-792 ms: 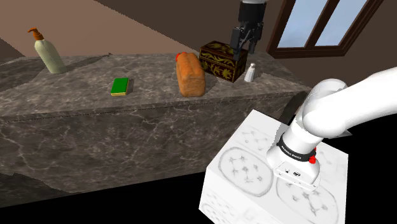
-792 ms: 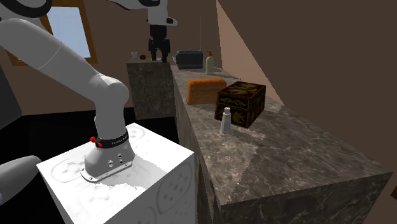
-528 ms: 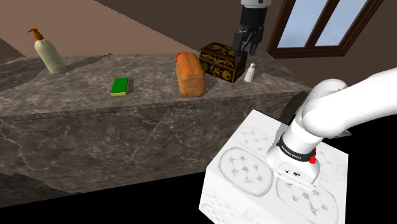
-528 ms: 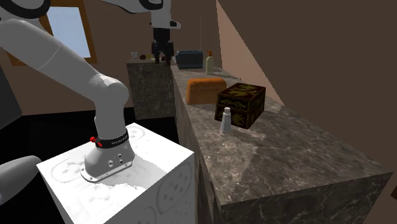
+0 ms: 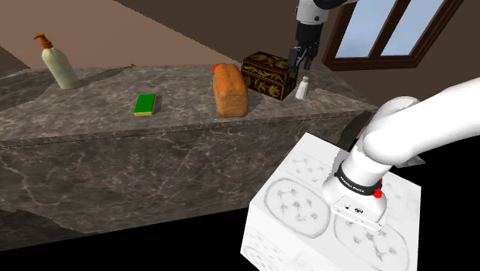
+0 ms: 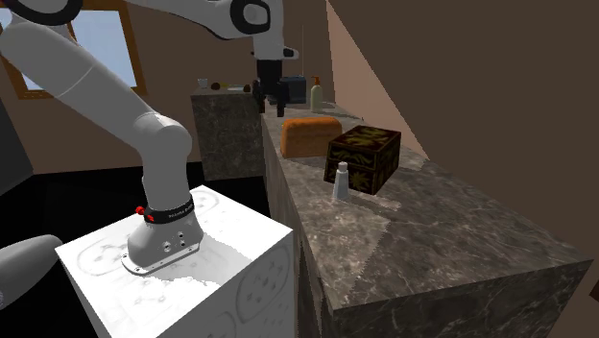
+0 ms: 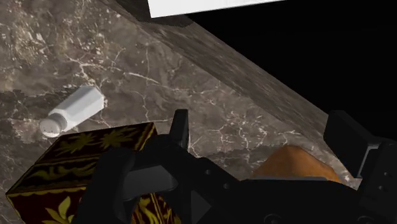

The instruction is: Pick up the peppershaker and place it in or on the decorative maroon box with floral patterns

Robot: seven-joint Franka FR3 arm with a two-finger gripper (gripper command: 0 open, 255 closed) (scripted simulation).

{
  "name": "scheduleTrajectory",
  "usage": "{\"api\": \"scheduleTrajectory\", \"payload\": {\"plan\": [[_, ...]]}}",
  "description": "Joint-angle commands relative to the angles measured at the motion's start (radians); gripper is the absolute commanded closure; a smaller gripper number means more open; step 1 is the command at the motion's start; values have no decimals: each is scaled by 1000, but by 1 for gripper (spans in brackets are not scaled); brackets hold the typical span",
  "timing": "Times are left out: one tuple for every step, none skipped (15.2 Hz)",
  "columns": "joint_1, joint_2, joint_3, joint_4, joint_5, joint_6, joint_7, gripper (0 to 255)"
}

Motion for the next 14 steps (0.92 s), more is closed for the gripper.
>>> {"api": "scheduleTrajectory", "payload": {"plan": [[-18,23,-36,-15,-30,50,-39,0],[-26,40,-55,-17,-43,76,-59,0],[-34,58,-74,-18,-56,101,-79,0],[-42,78,-93,-17,-68,126,-98,0],[-49,99,-112,-15,-79,152,-118,0],[-56,122,-132,-12,-89,178,-138,0],[-62,145,-151,-7,-98,204,-158,0],[-68,170,-170,-1,-105,229,-178,0],[-73,196,-190,6,-111,255,-198,0],[-77,223,-209,15,-116,281,-219,0],[-80,251,-229,25,-118,306,-241,0],[-83,281,-248,36,-119,331,-263,0],[-85,311,-268,48,-118,356,-285,0],[-87,342,-287,62,-115,380,-308,0]]}}
